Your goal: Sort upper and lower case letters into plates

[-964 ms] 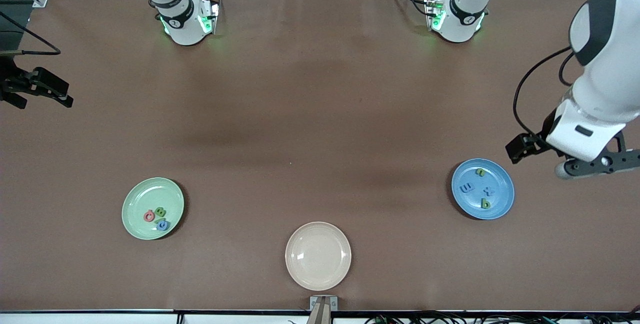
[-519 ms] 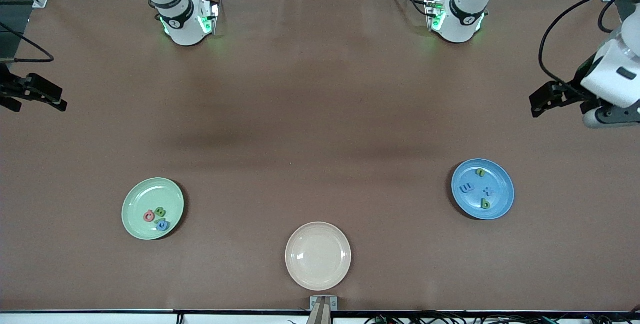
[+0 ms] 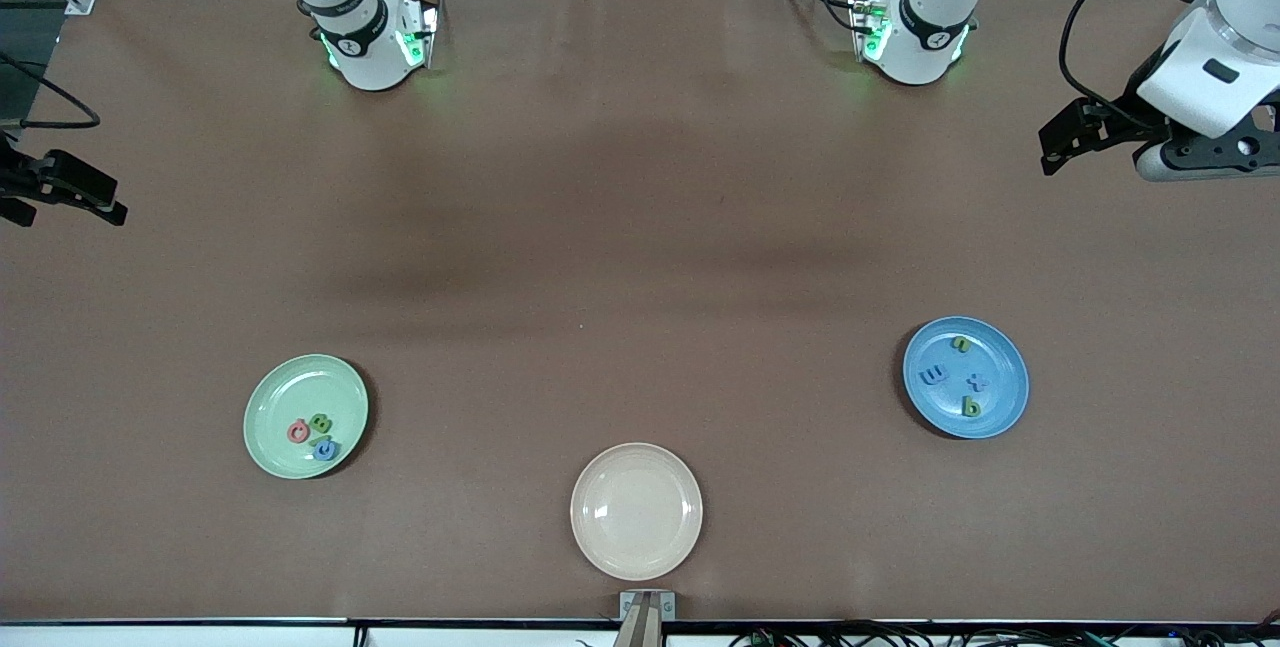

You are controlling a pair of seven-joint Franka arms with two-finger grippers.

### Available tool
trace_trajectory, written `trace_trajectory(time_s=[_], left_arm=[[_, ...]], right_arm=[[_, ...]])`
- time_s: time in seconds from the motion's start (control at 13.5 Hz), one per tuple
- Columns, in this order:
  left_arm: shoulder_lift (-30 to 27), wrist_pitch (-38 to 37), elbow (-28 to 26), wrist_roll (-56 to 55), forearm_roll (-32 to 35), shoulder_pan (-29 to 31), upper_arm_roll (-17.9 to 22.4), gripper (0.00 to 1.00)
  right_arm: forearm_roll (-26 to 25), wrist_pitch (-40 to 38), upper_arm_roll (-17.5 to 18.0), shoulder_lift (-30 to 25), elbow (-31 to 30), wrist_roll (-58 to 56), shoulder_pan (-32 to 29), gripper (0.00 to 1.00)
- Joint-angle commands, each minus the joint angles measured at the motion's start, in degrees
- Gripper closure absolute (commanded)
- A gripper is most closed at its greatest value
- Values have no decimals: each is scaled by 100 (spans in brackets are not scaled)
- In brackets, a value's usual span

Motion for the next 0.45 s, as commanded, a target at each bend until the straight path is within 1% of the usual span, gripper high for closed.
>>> trace_trajectory(time_s=[0.0,0.22,0.37], left_arm=[[-187,86,-118,25,-133,69,16,0],[-143,77,40,138,-150,77,34,0],[-143,77,50,139,-133,78,51,0]], right_arm=[[22,-38,81,14,82,-55,-58,0],[57,-38,81,14,188,-55,-58,0],[66,-38,81,14,188,-55,-49,0]])
